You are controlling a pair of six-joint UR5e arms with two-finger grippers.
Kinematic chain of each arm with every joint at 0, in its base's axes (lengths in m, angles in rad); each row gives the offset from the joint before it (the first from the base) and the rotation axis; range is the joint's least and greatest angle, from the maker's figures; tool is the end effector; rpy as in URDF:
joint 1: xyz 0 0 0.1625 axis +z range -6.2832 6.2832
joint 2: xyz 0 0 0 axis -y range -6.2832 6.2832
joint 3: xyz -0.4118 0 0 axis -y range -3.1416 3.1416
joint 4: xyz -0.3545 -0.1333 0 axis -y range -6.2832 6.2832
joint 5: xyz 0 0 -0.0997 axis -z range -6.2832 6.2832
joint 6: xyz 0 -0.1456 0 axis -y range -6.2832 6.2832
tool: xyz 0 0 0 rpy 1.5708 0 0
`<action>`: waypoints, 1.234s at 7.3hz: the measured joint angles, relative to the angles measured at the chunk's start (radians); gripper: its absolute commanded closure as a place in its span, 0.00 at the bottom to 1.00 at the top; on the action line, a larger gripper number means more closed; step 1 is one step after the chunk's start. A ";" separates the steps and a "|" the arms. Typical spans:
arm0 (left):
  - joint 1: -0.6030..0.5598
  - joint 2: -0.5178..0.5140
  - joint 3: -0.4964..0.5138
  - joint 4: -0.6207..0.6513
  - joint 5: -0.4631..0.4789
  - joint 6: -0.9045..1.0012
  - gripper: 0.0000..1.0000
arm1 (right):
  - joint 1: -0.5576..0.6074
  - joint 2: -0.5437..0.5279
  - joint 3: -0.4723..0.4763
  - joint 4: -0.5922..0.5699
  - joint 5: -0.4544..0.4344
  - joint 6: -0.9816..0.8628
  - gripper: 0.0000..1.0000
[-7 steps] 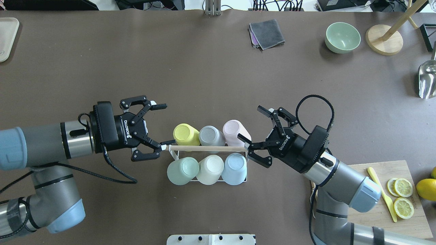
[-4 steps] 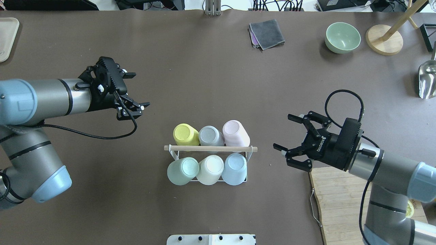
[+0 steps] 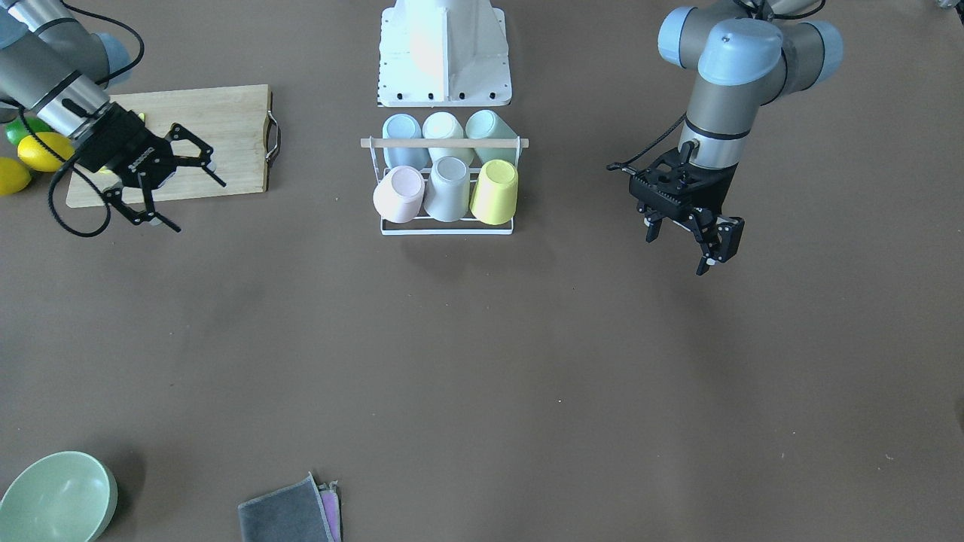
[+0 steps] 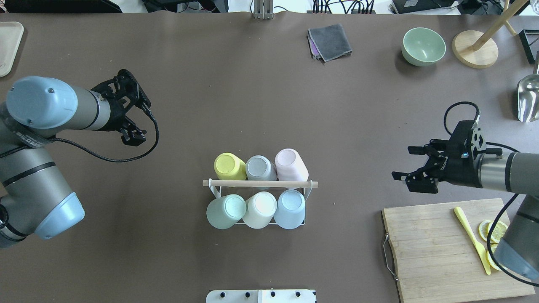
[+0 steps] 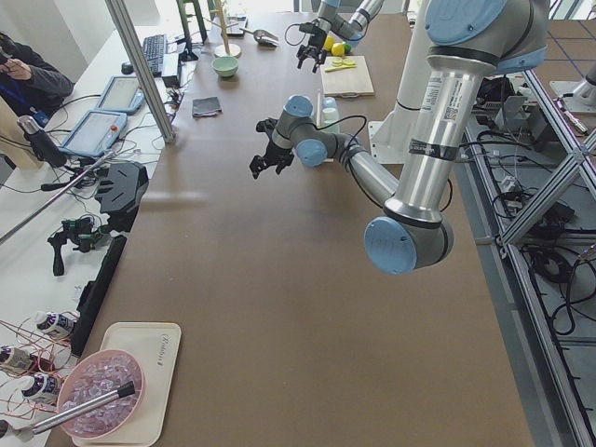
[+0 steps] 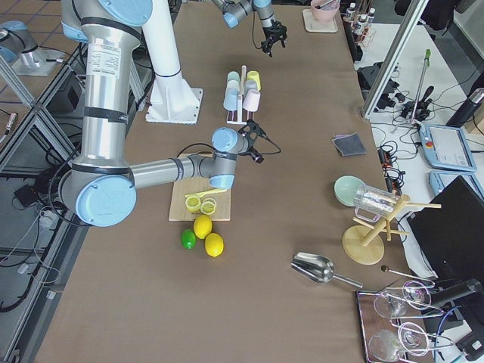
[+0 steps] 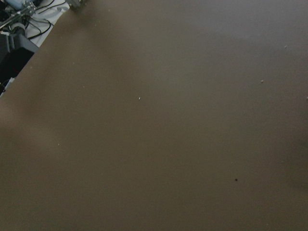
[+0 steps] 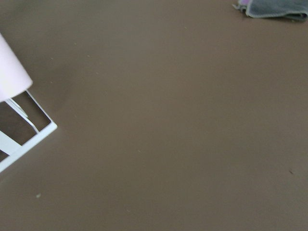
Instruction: Place cup on cup holder
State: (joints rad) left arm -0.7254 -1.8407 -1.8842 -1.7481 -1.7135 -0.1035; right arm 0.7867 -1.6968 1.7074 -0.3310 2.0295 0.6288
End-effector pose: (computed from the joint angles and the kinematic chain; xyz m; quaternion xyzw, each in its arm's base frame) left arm 0.3572 -0.4672 0.3998 0.2991 0.2280 0.3604 0.8536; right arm -0.2747 -0.3729 0.5138 0.3139 -0.5102 -0.1939 0.7769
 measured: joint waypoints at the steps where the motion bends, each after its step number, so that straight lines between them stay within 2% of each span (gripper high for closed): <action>1: -0.019 0.013 0.003 0.030 -0.016 -0.017 0.01 | 0.118 -0.007 -0.042 -0.130 0.131 0.037 0.00; 2: -0.052 0.041 0.005 0.040 -0.041 -0.057 0.01 | 0.246 -0.002 -0.088 -0.275 0.260 0.050 0.00; 3: -0.104 0.082 0.006 0.042 -0.086 -0.102 0.01 | 0.359 0.004 -0.127 -0.402 0.354 0.050 0.00; 4: -0.182 0.128 0.008 0.043 -0.159 -0.128 0.01 | 0.431 -0.005 -0.145 -0.502 0.401 0.049 0.00; 7: -0.507 0.296 0.043 0.036 -0.460 -0.141 0.01 | 0.519 -0.110 -0.150 -0.665 0.408 -0.048 0.00; 9: -0.732 0.408 0.075 0.032 -0.619 -0.137 0.01 | 0.584 -0.116 -0.133 -0.855 0.377 -0.218 0.00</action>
State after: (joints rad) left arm -1.4571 -1.4325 -1.8094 -1.7157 -2.3321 -0.2407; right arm 1.3708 -1.8123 1.5743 -1.1861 2.4061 0.4110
